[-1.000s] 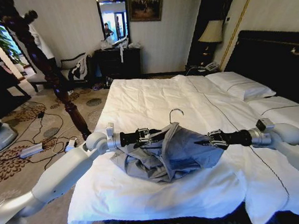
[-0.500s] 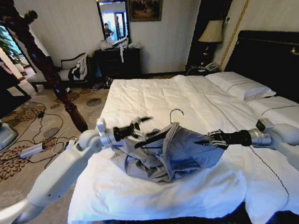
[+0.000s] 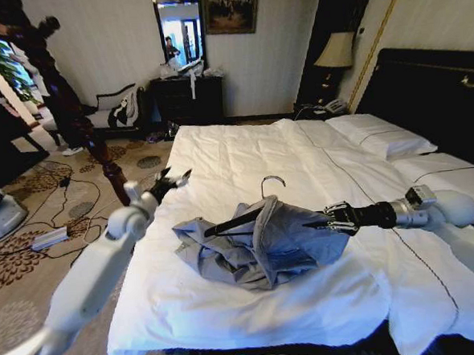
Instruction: Pick up the clothes from the bed and hang them on the clothes hanger.
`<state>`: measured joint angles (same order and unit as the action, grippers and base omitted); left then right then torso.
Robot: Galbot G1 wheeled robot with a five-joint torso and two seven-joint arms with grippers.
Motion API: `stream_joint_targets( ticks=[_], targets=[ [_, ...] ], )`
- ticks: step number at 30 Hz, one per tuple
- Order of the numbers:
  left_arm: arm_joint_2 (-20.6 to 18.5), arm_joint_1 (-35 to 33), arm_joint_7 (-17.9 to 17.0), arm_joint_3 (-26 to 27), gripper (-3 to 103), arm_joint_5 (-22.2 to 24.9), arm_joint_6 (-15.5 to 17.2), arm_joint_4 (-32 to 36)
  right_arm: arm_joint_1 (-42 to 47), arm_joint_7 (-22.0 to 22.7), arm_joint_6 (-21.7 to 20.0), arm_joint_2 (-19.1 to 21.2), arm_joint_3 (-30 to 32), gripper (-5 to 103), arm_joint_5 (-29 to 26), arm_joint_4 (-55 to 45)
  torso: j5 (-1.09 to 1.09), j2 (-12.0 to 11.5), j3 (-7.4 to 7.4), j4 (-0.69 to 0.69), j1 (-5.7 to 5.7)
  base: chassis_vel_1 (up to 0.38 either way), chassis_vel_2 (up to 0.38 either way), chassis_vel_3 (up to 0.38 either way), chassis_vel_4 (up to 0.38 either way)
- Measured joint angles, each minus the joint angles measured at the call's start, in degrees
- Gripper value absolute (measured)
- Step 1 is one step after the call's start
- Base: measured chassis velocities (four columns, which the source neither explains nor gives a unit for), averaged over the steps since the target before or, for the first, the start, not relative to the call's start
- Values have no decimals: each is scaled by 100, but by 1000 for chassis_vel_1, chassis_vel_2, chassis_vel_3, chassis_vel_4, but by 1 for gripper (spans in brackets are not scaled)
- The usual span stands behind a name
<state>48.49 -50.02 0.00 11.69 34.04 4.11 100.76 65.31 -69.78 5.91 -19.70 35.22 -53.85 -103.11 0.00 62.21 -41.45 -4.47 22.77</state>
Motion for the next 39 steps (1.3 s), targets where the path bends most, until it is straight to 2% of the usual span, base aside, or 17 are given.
stream_joint_targets(
  ticks=[2,3,7,17,19,22,24,27,30,38,39],
  targets=[
    [22,-737,107,38,100,-76,-260,236,-16,187,11,10,1,18,-121,-53,-1,0,0,5,-2,0,0,0,0],
    [22,-737,107,38,100,-76,-260,236,-16,187,11,10,1,18,-121,-53,-1,0,0,5,-2,0,0,0,0],
    [228,-1594,314,-141,100,-39,-746,456,-24,557,-11,65,-74,18,-493,-212,-1,2,0,0,-2,0,0,0,0],
    [364,-2462,516,-284,100,63,-828,1125,-1,710,-36,51,-116,18,-589,-332,1,1,0,1,-2,0,0,0,0],
    [364,-2538,537,-296,100,112,-828,1166,-7,710,-36,51,-105,18,-592,-332,2,1,0,1,-2,0,0,0,0],
    [447,-2730,555,-403,100,618,-754,1269,-14,710,-36,51,-66,18,-611,-333,1,2,0,1,-2,0,0,0,0],
    [478,-2733,545,-430,100,735,-725,1275,-13,707,-35,51,-55,18,-615,-335,1,1,0,1,-2,0,0,0,0],
    [652,-2657,460,-558,100,1259,-520,1262,-13,683,-32,68,-27,18,-640,-352,1,1,0,0,-1,0,0,0,0],
    [771,-2540,431,-659,100,1489,-392,1188,-23,680,-32,89,-24,18,-666,-380,0,0,0,0,-1,0,0,0,0],
    [1013,-2229,505,-922,102,1589,-167,917,-30,680,-36,120,-24,18,-725,-445,1,0,0,0,-1,0,0,0,0],
    [1076,-2131,545,-997,100,1575,-132,823,-38,680,-39,128,-29,18,-737,-452,0,0,0,0,0,0,0,0,0]
  ],
)
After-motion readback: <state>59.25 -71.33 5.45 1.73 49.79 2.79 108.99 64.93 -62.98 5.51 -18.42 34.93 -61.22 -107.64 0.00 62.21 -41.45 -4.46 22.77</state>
